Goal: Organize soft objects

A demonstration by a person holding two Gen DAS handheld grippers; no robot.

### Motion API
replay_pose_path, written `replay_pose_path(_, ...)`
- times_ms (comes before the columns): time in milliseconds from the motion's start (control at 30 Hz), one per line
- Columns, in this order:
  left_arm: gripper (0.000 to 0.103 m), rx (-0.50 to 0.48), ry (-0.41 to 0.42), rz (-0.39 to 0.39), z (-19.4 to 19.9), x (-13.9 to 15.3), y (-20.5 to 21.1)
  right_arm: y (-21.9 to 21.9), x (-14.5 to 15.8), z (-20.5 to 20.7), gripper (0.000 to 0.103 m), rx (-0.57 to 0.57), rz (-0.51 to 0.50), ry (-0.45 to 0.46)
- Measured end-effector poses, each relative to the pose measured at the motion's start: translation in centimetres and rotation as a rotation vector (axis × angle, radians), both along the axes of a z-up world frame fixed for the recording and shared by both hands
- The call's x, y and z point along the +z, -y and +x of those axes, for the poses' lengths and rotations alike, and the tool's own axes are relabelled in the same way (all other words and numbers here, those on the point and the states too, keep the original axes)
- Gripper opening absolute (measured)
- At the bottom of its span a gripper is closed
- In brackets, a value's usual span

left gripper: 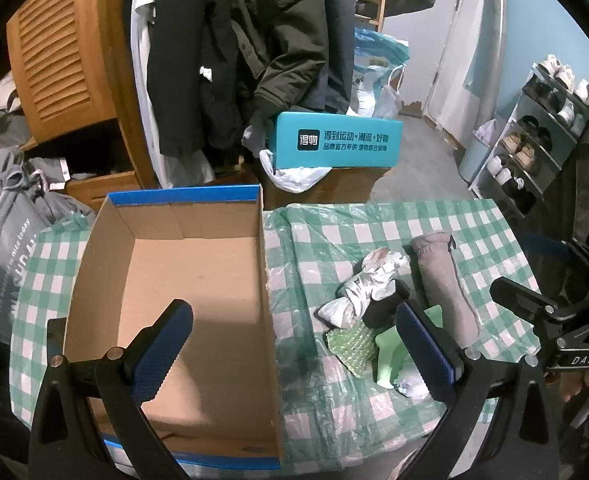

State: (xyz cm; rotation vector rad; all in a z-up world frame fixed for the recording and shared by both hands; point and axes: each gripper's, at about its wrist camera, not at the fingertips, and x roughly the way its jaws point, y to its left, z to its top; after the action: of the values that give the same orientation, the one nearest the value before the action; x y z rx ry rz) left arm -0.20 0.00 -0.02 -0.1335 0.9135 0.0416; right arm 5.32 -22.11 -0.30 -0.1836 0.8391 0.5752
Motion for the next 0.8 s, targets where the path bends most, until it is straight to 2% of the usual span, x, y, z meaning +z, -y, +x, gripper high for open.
replay_pose_path(800,0.103,-0.003,-0.002,-0.003,-0.03,-0.1,-0.18,0.07,0.06,0.01,0.101,-0.001,0.0,0.0)
